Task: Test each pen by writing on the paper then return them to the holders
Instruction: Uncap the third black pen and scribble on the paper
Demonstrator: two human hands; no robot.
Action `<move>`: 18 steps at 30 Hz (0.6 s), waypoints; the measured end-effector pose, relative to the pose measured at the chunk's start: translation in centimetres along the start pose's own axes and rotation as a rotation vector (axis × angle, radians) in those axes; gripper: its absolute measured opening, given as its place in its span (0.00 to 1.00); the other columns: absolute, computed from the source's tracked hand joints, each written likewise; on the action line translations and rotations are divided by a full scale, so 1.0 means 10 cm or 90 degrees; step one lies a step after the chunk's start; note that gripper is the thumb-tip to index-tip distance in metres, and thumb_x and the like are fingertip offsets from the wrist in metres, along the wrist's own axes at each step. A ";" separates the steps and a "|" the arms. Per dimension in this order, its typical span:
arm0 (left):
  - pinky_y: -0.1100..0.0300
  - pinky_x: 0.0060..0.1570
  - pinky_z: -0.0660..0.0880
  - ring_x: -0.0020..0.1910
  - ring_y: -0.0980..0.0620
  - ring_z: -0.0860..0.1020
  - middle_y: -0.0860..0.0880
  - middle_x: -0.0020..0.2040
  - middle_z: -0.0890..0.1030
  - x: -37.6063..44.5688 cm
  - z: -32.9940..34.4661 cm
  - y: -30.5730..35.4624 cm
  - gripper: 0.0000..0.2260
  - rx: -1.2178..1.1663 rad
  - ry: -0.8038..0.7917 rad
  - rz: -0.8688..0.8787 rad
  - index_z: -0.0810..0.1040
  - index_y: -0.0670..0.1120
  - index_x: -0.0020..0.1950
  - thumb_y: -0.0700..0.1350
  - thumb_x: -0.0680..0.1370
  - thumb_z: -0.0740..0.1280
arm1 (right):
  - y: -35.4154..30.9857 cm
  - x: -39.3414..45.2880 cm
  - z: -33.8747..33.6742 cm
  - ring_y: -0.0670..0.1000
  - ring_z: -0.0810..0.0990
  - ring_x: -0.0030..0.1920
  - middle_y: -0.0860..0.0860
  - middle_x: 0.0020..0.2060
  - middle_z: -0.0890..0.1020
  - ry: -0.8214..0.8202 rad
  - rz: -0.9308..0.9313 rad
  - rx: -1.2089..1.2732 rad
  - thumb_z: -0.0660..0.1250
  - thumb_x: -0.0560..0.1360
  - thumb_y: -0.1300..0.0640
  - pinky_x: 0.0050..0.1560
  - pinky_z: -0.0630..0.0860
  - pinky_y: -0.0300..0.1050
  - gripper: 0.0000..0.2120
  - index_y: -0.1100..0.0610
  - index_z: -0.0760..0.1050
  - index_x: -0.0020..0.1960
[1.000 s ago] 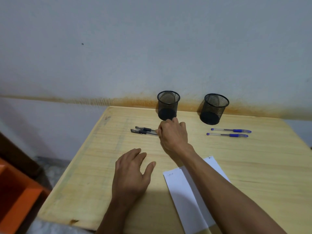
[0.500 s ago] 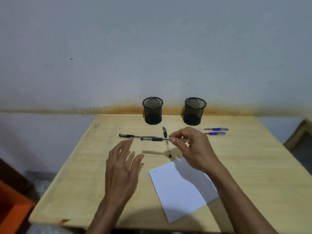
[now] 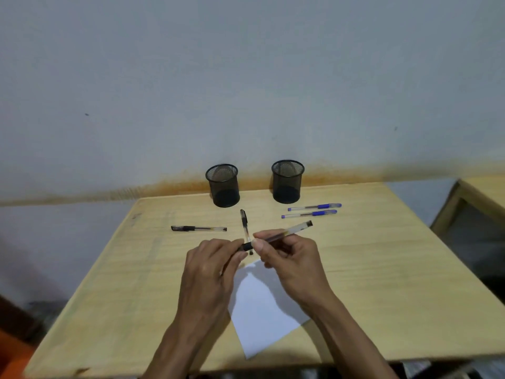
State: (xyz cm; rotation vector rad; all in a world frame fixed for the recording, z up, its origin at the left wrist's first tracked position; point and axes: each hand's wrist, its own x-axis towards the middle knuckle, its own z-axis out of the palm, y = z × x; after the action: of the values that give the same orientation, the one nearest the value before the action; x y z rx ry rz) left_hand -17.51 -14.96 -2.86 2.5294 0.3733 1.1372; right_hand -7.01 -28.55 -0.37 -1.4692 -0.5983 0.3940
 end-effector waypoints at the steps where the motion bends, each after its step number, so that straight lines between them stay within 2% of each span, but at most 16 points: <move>1: 0.56 0.49 0.70 0.47 0.54 0.77 0.53 0.48 0.83 0.00 0.00 0.00 0.11 -0.005 0.004 0.002 0.83 0.47 0.56 0.48 0.77 0.65 | 0.01 0.00 -0.01 0.41 0.85 0.44 0.41 0.41 0.88 0.004 -0.004 0.008 0.75 0.74 0.56 0.45 0.82 0.38 0.04 0.49 0.84 0.48; 6: 0.60 0.46 0.71 0.44 0.55 0.78 0.52 0.45 0.84 -0.01 -0.06 -0.03 0.10 -0.005 -0.008 0.037 0.84 0.44 0.50 0.45 0.77 0.65 | 0.00 0.06 -0.07 0.41 0.81 0.36 0.46 0.35 0.86 -0.027 -0.025 0.001 0.73 0.76 0.57 0.40 0.79 0.36 0.02 0.53 0.85 0.45; 8: 0.65 0.43 0.73 0.41 0.57 0.80 0.54 0.43 0.84 0.00 -0.15 -0.12 0.08 -0.043 0.000 -0.040 0.85 0.45 0.48 0.44 0.76 0.67 | -0.04 0.15 -0.18 0.42 0.80 0.34 0.49 0.35 0.85 0.024 -0.029 0.066 0.72 0.76 0.61 0.38 0.78 0.35 0.02 0.58 0.84 0.46; 11: 0.77 0.40 0.68 0.43 0.66 0.80 0.60 0.42 0.83 0.00 -0.36 -0.36 0.04 -0.070 -0.007 -0.172 0.86 0.48 0.46 0.42 0.76 0.72 | -0.10 0.34 -0.48 0.45 0.80 0.36 0.53 0.37 0.86 0.102 -0.038 0.106 0.71 0.77 0.61 0.38 0.78 0.37 0.03 0.60 0.83 0.47; 13: 0.78 0.41 0.67 0.44 0.70 0.78 0.61 0.43 0.83 0.00 -0.43 -0.51 0.05 -0.048 -0.045 -0.209 0.86 0.49 0.48 0.41 0.76 0.73 | -0.11 0.41 -0.54 0.46 0.81 0.38 0.53 0.37 0.86 0.105 -0.037 0.080 0.71 0.77 0.60 0.38 0.79 0.38 0.02 0.57 0.83 0.46; 16: 0.76 0.42 0.67 0.43 0.63 0.77 0.55 0.44 0.80 -0.01 -0.35 -0.66 0.05 -0.012 -0.078 -0.239 0.86 0.50 0.49 0.42 0.76 0.72 | -0.04 0.36 -0.36 0.42 0.82 0.37 0.50 0.37 0.87 0.084 -0.010 0.042 0.72 0.77 0.58 0.39 0.79 0.36 0.02 0.55 0.84 0.47; 18: 0.69 0.43 0.71 0.43 0.58 0.79 0.53 0.43 0.80 -0.05 -0.25 -0.71 0.05 0.012 -0.081 -0.273 0.86 0.49 0.51 0.43 0.76 0.72 | 0.05 0.28 -0.21 0.41 0.83 0.37 0.50 0.38 0.87 0.073 0.018 0.040 0.73 0.76 0.58 0.39 0.78 0.35 0.03 0.56 0.84 0.48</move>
State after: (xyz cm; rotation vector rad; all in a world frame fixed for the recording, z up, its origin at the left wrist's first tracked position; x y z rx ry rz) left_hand -20.42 -8.18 -4.53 2.3591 0.8453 0.8060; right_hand -3.49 -28.50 -0.47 -1.4308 -0.4702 0.3453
